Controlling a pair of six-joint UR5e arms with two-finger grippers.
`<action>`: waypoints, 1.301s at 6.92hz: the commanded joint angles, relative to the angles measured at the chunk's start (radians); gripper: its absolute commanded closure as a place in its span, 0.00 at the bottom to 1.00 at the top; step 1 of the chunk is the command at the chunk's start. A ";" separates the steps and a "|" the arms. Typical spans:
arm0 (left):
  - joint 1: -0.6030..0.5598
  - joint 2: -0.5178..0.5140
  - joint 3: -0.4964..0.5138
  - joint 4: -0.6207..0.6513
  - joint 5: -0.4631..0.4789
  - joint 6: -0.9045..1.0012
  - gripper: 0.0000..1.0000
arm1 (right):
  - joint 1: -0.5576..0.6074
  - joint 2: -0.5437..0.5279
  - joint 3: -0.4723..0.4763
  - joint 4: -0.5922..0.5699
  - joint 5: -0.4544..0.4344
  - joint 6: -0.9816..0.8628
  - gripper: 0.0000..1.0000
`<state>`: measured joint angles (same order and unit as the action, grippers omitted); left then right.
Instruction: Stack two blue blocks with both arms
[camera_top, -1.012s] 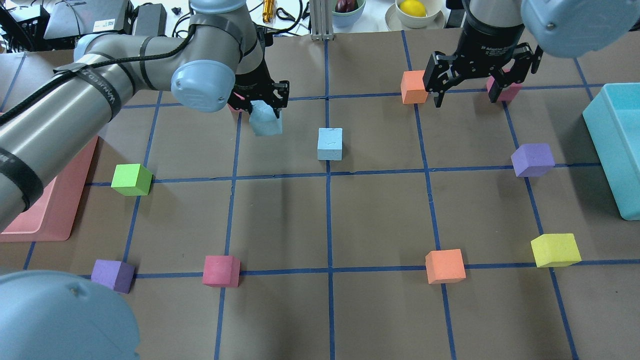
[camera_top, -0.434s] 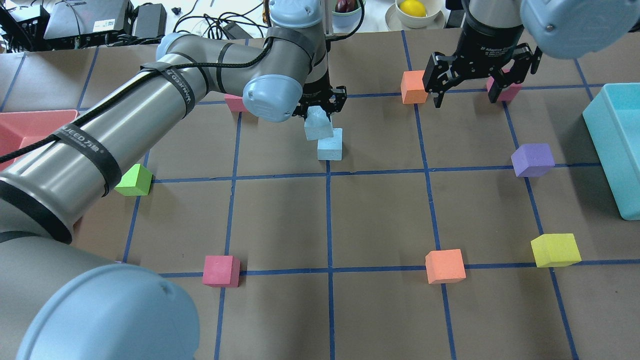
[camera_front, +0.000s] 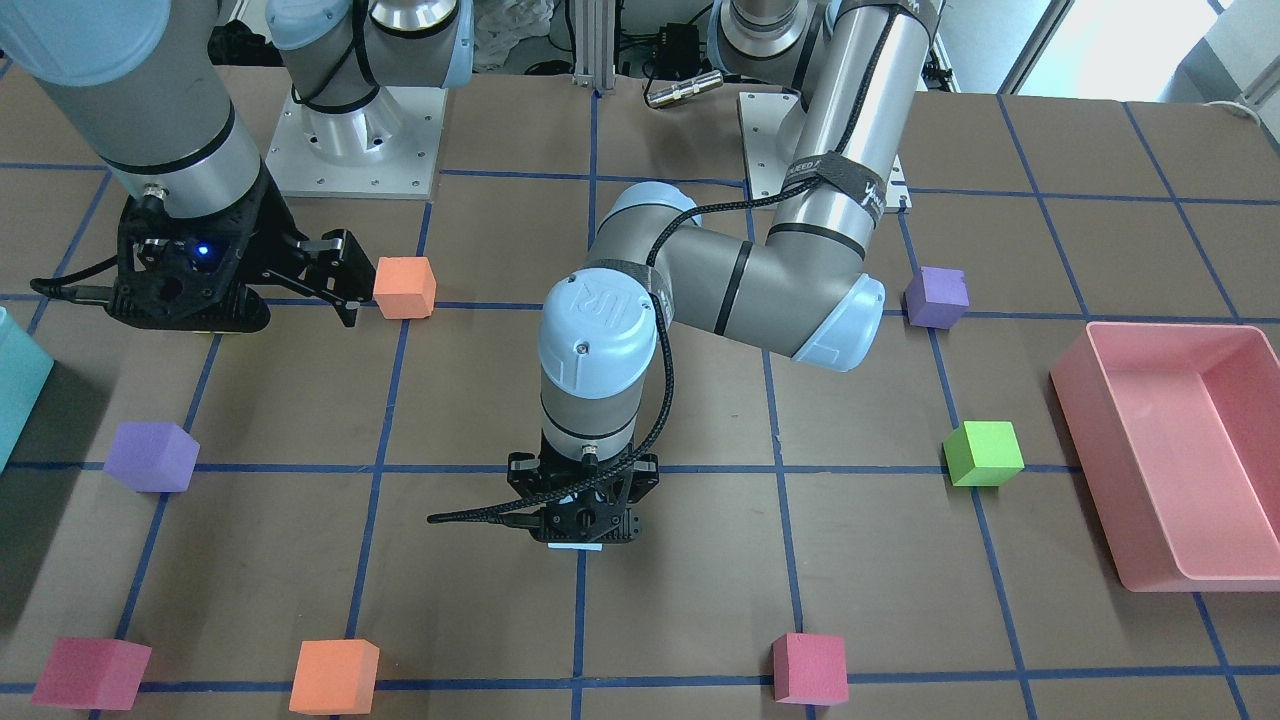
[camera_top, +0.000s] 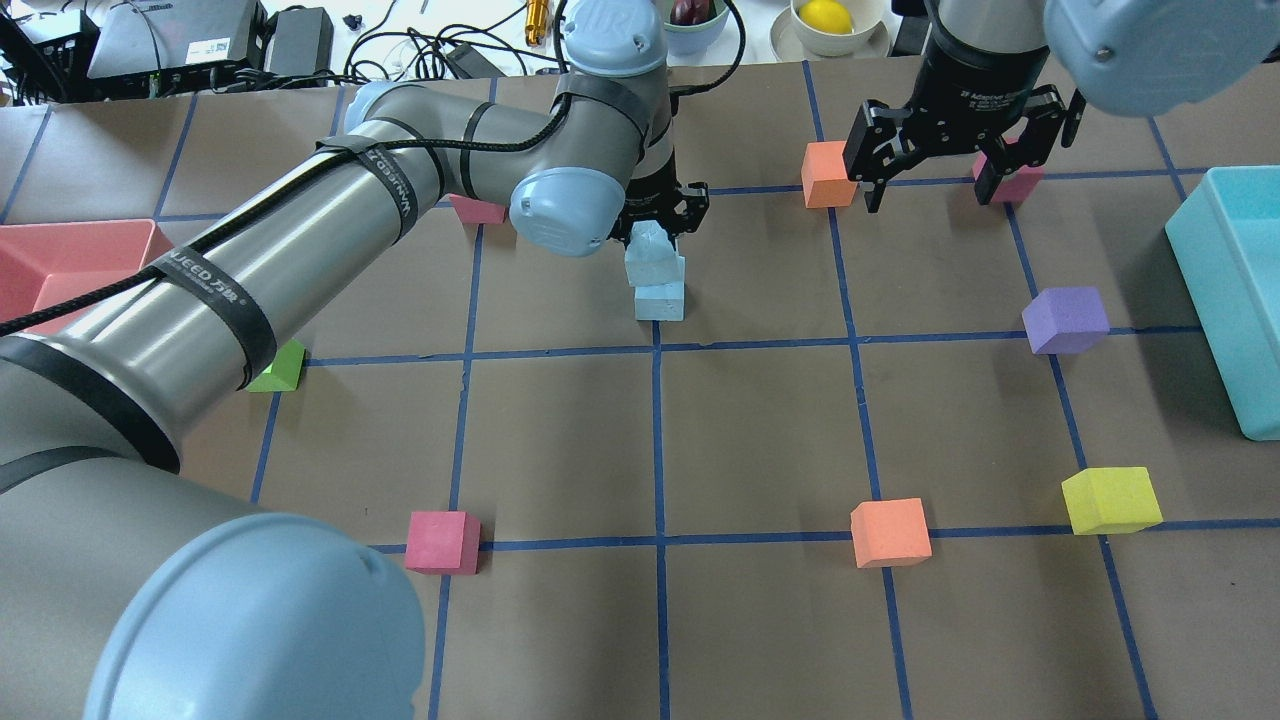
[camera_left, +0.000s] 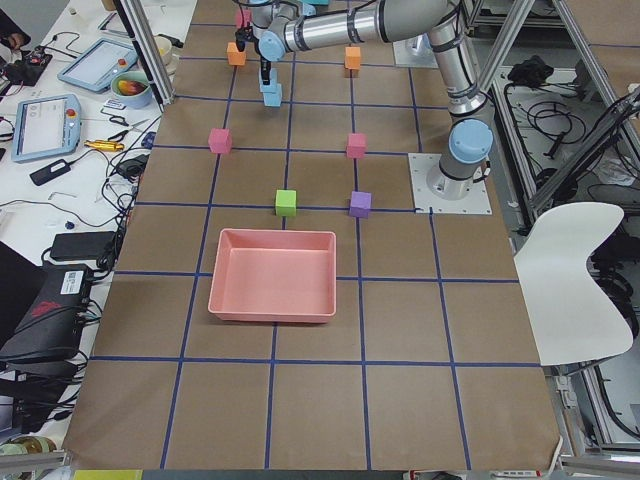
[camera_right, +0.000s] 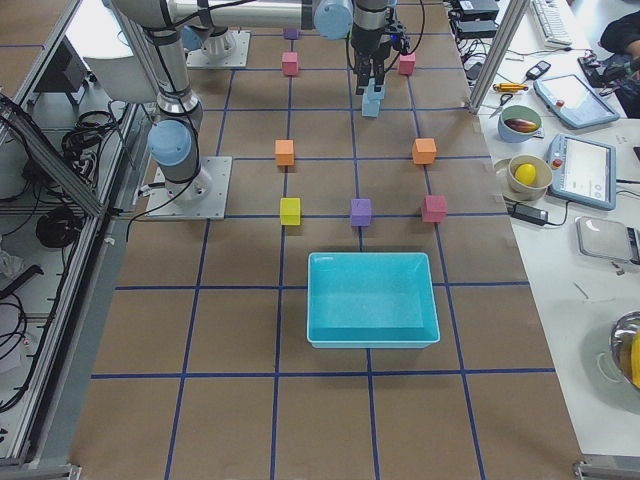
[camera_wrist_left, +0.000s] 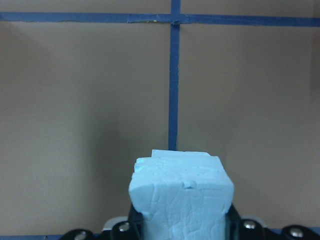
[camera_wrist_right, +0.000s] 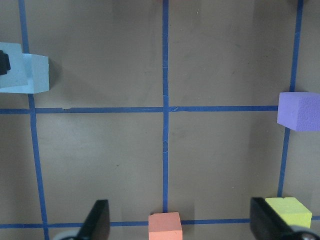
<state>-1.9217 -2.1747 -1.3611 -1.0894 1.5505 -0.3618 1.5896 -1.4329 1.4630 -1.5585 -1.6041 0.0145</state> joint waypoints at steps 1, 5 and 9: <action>-0.008 -0.002 -0.006 0.002 0.000 0.000 1.00 | 0.004 -0.015 -0.010 0.000 0.001 0.002 0.00; -0.013 -0.022 -0.012 0.000 0.016 0.011 0.31 | -0.010 -0.095 0.025 0.075 -0.005 0.001 0.00; -0.003 0.013 0.000 0.006 0.007 0.007 0.00 | -0.010 -0.095 0.025 0.069 -0.008 -0.010 0.00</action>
<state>-1.9322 -2.1867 -1.3691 -1.0839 1.5641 -0.3602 1.5801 -1.5282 1.4879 -1.4852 -1.6088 0.0140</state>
